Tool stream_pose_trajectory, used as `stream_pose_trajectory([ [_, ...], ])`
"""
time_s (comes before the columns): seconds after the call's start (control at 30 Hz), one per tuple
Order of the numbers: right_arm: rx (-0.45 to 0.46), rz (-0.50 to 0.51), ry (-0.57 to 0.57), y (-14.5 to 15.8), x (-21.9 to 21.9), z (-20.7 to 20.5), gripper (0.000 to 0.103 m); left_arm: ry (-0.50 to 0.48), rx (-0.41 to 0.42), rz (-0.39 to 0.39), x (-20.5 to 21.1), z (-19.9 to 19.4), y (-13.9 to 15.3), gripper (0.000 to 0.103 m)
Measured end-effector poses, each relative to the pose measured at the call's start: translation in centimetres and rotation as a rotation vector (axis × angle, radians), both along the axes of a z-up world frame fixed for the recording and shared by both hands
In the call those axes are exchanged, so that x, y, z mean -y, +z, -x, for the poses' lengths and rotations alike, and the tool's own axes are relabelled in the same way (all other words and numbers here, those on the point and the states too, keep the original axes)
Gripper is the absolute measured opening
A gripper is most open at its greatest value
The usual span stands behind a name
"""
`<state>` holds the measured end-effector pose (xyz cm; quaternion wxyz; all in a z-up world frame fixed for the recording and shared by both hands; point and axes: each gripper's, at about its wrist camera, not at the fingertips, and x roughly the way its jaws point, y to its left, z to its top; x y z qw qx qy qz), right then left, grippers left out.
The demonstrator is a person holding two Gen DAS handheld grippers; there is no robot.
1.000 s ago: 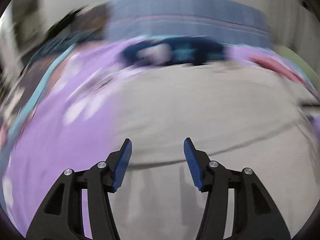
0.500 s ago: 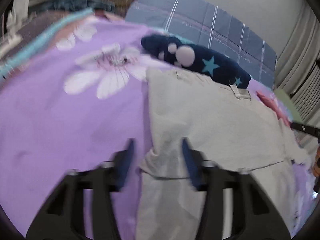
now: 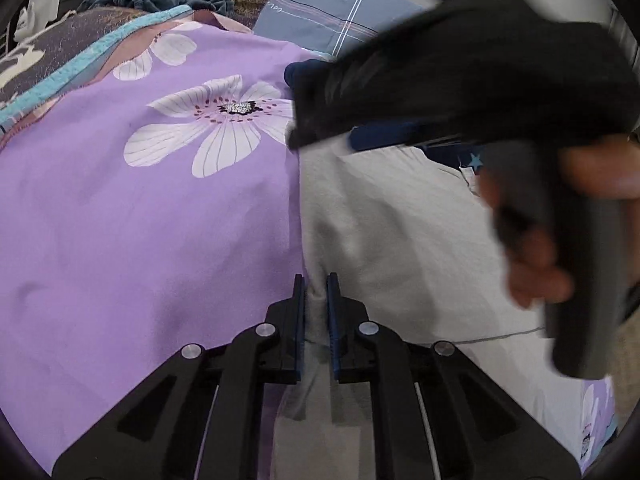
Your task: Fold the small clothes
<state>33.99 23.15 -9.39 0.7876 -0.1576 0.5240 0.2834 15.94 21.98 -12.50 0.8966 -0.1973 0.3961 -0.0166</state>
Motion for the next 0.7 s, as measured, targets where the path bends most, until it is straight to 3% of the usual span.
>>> stream_pose_trajectory([
  [0.03, -0.012, -0.005, -0.017, -0.7, -0.2, -0.4, 0.001, 0.009, 0.002, 0.002, -0.2, 0.1, 0.0, 0.01],
  [0.17, -0.013, -0.135, -0.058, -1.0, -0.3, -2.2, 0.0, 0.076, 0.006, -0.004, -1.2, 0.6, 0.1, 0.007],
  [0.27, -0.06, -0.143, -0.038, -2.1, -0.6, -2.8, 0.0, 0.076, -0.017, 0.044, -2.0, 0.3, -0.6, 0.007],
  [0.33, -0.05, -0.18, -0.049, -1.2, 0.6, -2.3, 0.0, 0.077, -0.012, 0.037, -1.9, 0.4, -0.5, 0.007],
  [0.4, 0.003, -0.256, -0.035, 1.5, 3.9, -0.3, 0.001, 0.077, -0.01, 0.027, -1.7, 0.4, -0.4, 0.008],
  [0.57, 0.162, -0.272, -0.057, 4.6, 14.8, 5.7, 0.004, 0.082, 0.0, 0.024, -1.6, 0.6, -0.3, 0.009],
  [0.63, 0.137, -0.252, -0.142, 3.5, 19.1, 6.8, 0.004, 0.08, 0.013, 0.008, -1.3, 0.8, 0.1, 0.009],
  [0.7, 0.046, -0.219, -0.264, 0.7, 23.5, 6.8, 0.008, 0.079, 0.034, -0.012, -1.1, 1.1, 0.7, 0.009],
])
